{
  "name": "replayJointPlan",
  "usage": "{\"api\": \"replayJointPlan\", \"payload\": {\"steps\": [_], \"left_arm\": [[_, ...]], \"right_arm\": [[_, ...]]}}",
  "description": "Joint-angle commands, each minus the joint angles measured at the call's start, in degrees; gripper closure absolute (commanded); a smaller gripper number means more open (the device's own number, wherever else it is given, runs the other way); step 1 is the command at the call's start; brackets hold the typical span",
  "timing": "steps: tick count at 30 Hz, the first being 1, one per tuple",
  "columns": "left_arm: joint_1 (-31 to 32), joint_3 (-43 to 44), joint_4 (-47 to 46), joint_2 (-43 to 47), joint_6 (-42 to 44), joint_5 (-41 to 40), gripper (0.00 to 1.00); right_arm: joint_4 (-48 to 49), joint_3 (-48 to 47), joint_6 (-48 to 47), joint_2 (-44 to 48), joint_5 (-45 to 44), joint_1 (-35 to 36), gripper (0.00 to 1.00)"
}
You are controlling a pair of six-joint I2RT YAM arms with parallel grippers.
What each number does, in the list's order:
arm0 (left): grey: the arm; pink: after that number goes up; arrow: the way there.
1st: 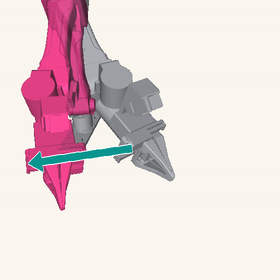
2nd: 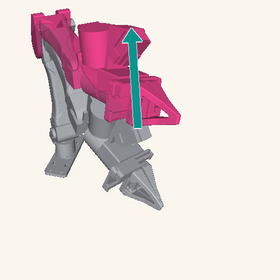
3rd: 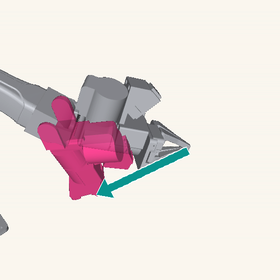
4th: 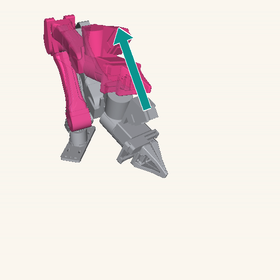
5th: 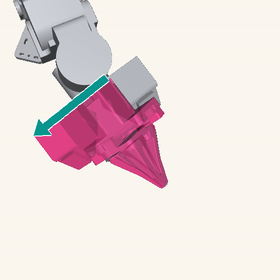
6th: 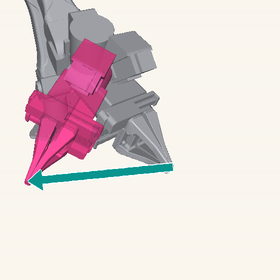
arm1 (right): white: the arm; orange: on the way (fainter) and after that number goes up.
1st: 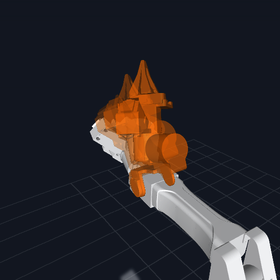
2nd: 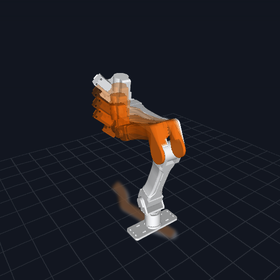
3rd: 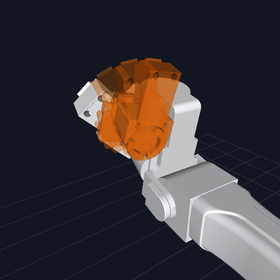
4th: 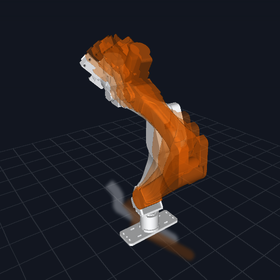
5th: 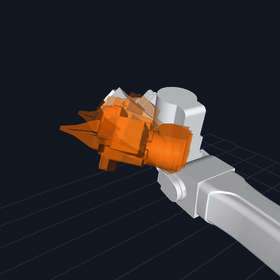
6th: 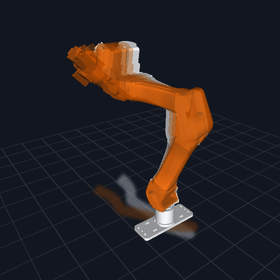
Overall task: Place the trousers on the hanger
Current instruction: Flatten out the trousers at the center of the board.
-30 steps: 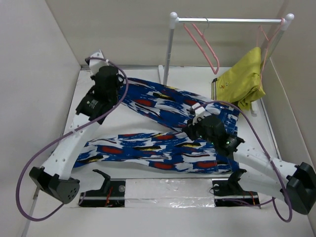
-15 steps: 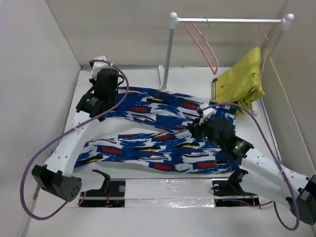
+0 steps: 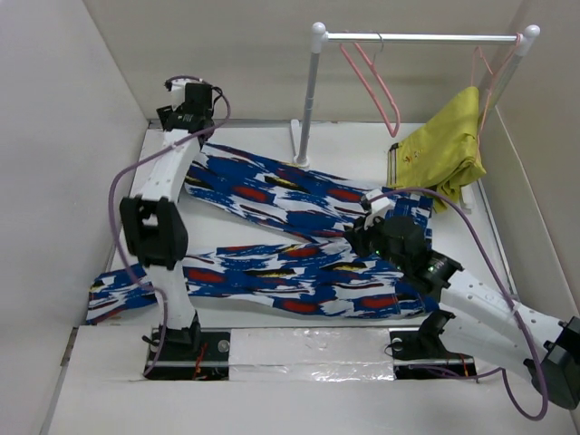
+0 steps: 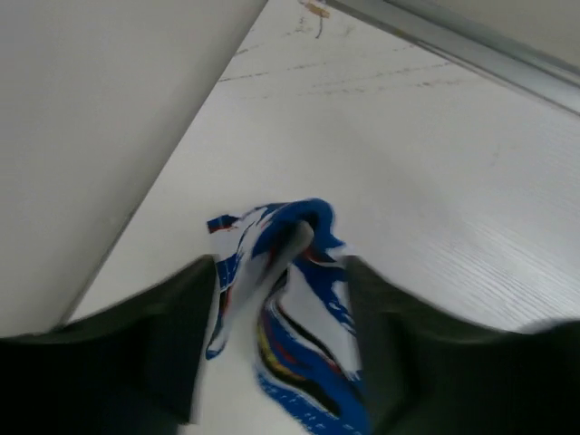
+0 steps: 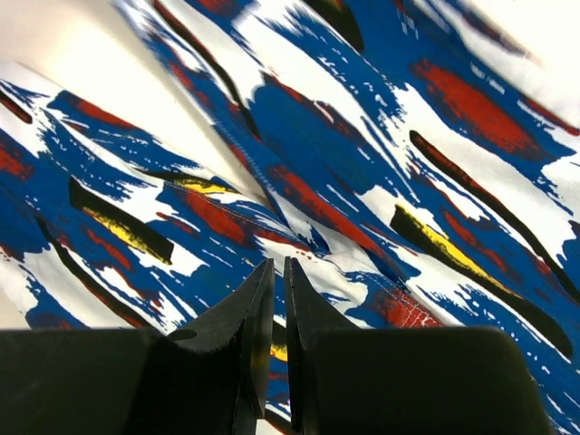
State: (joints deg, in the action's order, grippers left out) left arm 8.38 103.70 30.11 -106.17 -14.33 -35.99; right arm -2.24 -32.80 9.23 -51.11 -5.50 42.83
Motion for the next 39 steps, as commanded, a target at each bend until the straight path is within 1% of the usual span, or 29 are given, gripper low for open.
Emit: {"api": "replayJointPlan", "payload": {"steps": [1, 2, 3, 5, 6, 7, 8, 9, 10, 11, 13, 14, 15, 16, 17, 20, 22, 23, 25, 26, 27, 28, 31, 32, 36, 39], "left_arm": [[-3.5, 10.8, 4.1, -9.6, 1.1, -1.6, 0.34], [-4.3, 16.2, 5.5, -13.8, 0.5, -0.9, 0.31], [-4.9, 18.1, 6.7, -15.0, -0.2, 0.4, 0.29], [-5.6, 19.8, 7.1, -15.0, -0.4, 1.4, 0.27], [-5.6, 18.8, 6.1, -13.9, -0.9, 1.5, 0.27], [-5.0, 16.7, 4.6, -12.2, -1.2, 1.7, 0.27], [-5.0, 9.7, 2.6, -7.5, -1.3, 1.7, 0.28], [-4.4, 5.4, 0.3, -4.5, -1.7, 2.0, 0.29], [-4.9, 0.6, -5.9, -1.9, -1.8, 2.8, 0.29], [-5.7, -7.6, -8.3, 2.9, -3.1, 3.5, 0.3], [-7.8, -13.5, -10.6, 5.6, -6.2, 6.1, 0.33], [-10.6, -18.0, -10.2, 6.8, -8.8, 8.1, 0.39], [-11.3, -20.3, -10.6, 7.5, -8.5, 14.0, 0.46], [-11.3, -21.9, -9.5, 7.6, -8.4, 14.5, 0.54], [-10.8, -25.4, -8.7, 8.4, -8.1, 14.5, 0.68], [-9.1, -33.8, -10.6, 11.0, -6.9, 15.3, 0.73], [-9.1, -34.4, -9.4, 9.6, -6.7, 18.0, 0.72], [-9.1, -33.5, -9.0, 7.2, -6.7, 18.0, 0.68], [-9.1, -32.1, -8.1, 4.6, -7.0, 16.6, 0.63], [-10.2, -30.2, -7.9, 2.0, -7.1, 17.1, 0.58], [-10.9, -29.5, -7.6, 0.9, -7.2, 19.9, 0.57], [-11.5, -29.0, -7.6, 0.0, -7.5, 20.5, 0.56], [-11.5, -28.2, -9.2, -1.6, -6.7, 19.6, 0.54], [-11.5, -28.0, -9.5, -1.9, -5.9, 19.8, 0.51], [-11.5, -25.7, -9.4, -4.2, -5.0, 17.3, 0.51], [-11.5, -23.6, -9.2, -6.8, -4.7, 16.8, 0.53]], "right_arm": [[0.7, -0.2, 0.1, 2.0, 0.5, 0.0, 0.85], [-0.4, -0.4, 0.0, 2.7, 0.3, 0.0, 0.84], [-0.7, -0.3, 0.0, 2.9, 0.3, 0.0, 0.84], [-2.1, -0.2, -0.2, 3.6, 0.0, 0.0, 0.84], [-2.2, 0.1, -0.1, 4.1, 0.0, 0.0, 0.84], [-2.0, 0.4, -0.1, 4.2, 0.0, 0.0, 0.84], [-0.3, 0.9, 0.3, 4.3, 0.2, 0.0, 0.85], [0.6, 1.6, 0.3, 4.2, 0.6, 0.0, 0.87], [1.2, 1.8, 0.3, 3.9, 1.0, 0.0, 0.9], [1.6, 1.8, 0.3, 3.7, 2.1, 0.5, 0.91], [1.6, 1.3, 0.2, 2.6, 2.8, 0.5, 0.91], [1.6, 1.1, 0.1, 2.3, 3.2, 0.5, 0.91], [1.5, 1.0, 0.0, 2.2, 3.2, 0.5, 0.91], [1.6, 1.1, -0.1, 2.3, 3.3, 0.5, 0.91], [3.5, 1.3, -0.2, 2.5, 3.3, 1.0, 0.92], [6.2, 2.7, 0.2, 3.1, 2.9, 1.0, 0.91], [7.4, 3.2, 0.3, 3.0, 3.0, 1.0, 0.91], [7.3, 2.9, 0.2, 2.7, 3.8, 1.0, 0.91], [6.5, 2.3, -0.4, 2.4, 4.4, 1.0, 0.9], [5.2, 2.0, -0.4, 2.4, 4.6, 1.0, 0.9], [5.1, 2.1, -0.4, 2.7, 4.6, 1.0, 0.89], [5.1, 2.4, -0.4, 2.9, 4.4, 1.0, 0.89], [5.9, 3.4, -0.1, 3.7, 4.5, 1.0, 0.88], [6.9, 3.7, 0.0, 3.7, 4.6, 1.0, 0.88], [7.0, 3.1, -0.3, 2.5, 5.1, 1.0, 0.88], [6.9, 2.4, -0.5, 1.3, 5.1, 1.0, 0.88]]}}
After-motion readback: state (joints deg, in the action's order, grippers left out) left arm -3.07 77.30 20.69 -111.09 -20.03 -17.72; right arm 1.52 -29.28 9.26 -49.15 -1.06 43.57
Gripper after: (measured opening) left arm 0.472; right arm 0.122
